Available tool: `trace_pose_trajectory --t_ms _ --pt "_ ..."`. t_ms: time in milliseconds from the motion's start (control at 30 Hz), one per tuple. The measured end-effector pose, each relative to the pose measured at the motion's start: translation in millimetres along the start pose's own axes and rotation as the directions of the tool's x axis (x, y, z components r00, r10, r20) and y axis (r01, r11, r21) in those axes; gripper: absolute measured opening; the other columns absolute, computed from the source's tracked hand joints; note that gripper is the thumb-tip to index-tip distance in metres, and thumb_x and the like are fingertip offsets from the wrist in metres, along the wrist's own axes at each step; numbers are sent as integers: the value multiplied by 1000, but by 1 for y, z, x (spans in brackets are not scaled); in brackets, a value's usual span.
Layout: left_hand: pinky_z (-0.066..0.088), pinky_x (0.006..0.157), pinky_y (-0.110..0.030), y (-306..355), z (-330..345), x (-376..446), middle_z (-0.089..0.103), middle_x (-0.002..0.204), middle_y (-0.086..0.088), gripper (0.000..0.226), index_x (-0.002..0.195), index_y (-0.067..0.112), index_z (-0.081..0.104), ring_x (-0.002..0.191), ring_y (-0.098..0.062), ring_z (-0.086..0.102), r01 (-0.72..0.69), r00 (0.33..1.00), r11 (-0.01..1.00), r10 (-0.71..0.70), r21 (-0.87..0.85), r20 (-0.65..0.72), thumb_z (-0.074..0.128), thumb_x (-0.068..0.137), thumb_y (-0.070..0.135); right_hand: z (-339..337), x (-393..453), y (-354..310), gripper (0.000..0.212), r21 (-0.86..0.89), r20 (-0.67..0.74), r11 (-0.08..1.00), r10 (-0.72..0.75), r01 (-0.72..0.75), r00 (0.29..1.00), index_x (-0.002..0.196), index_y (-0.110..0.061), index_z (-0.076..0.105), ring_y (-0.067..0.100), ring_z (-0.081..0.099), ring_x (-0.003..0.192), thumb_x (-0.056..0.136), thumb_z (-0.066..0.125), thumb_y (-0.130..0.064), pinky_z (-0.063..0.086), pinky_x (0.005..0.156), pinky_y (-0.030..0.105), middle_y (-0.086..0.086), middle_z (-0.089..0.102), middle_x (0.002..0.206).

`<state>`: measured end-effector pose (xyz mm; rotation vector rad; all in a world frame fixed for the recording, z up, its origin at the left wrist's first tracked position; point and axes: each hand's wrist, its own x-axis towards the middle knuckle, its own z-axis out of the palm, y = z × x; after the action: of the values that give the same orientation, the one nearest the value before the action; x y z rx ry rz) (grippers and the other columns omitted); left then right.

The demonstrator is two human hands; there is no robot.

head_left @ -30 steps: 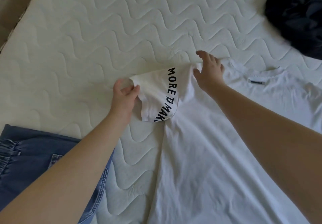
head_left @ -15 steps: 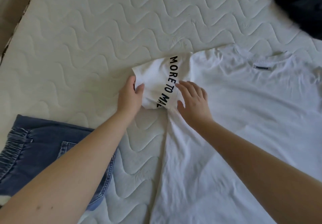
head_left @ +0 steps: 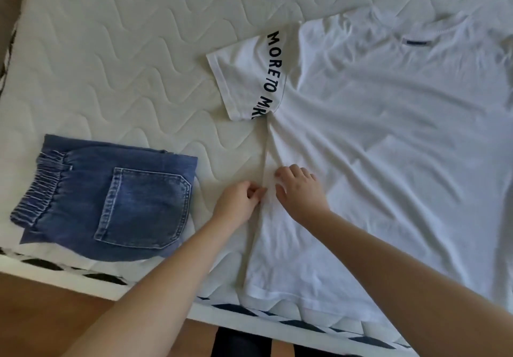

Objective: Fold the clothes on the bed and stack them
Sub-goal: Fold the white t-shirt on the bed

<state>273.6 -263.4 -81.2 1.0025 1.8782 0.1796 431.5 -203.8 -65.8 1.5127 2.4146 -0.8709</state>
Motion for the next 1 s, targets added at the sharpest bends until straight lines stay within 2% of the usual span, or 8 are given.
trace_pose_trajectory --t_ms 233,400,500,567,700,800,900,1000 --pt "42 66 -20 -21 34 -53 67 91 12 22 109 24 65 88 -12 63 32 972 991 -1 -131 233 64 89 31 14 -18 -3 41 174 65 982 63 -74 996 137 -16 47 27 44 119 96 45 -12 38 100 35 7 48 130" --pt "46 88 -25 -46 56 -95 65 114 8 44 124 22 61 106 -14 61 183 915 961 -89 -207 394 71 85 39 19 -48 14 36 240 140 970 6 -40 990 134 -16 51 26 51 114 98 43 -15 41 92 31 6 55 122" --pt "49 70 -12 -70 67 -122 70 101 12 23 110 27 66 95 -11 66 216 944 914 -105 -343 314 69 89 37 23 -80 31 32 258 154 966 -24 -17 988 130 -16 55 26 58 105 100 46 -19 44 86 31 5 60 117" --pt "50 58 -15 -82 71 -135 70 91 8 15 100 22 67 76 -7 67 254 958 873 -170 -415 229 63 93 35 26 -103 42 29 295 151 955 -26 -20 988 126 -15 60 24 58 104 100 48 -19 45 90 32 4 60 117" --pt "43 46 -24 -90 83 -152 60 66 -2 35 88 11 65 43 -9 50 257 966 896 -229 -363 121 57 95 45 32 -145 63 27 346 165 937 -1 -57 986 123 -13 63 23 57 110 99 51 -18 42 96 29 3 60 122" --pt "48 55 -31 -85 95 -161 67 74 -2 37 90 14 65 58 -15 60 278 960 885 -271 -374 72 54 95 49 39 -178 77 29 340 167 937 27 -84 986 123 -12 64 24 54 116 97 53 -13 38 99 28 5 59 126" --pt "53 76 -38 -82 105 -165 68 103 -4 40 109 10 60 85 -21 64 298 946 917 -321 -265 -46 52 96 48 48 -211 96 31 316 161 941 71 -120 984 124 -14 63 25 51 119 94 54 -11 35 100 29 5 58 127" --pt "47 70 -28 -73 115 -175 57 117 3 52 130 19 46 96 -15 58 177 960 970 -207 -166 -188 68 88 39 59 -245 122 37 205 117 966 137 -159 984 126 -17 61 26 50 118 90 56 -11 36 97 35 1 57 128"
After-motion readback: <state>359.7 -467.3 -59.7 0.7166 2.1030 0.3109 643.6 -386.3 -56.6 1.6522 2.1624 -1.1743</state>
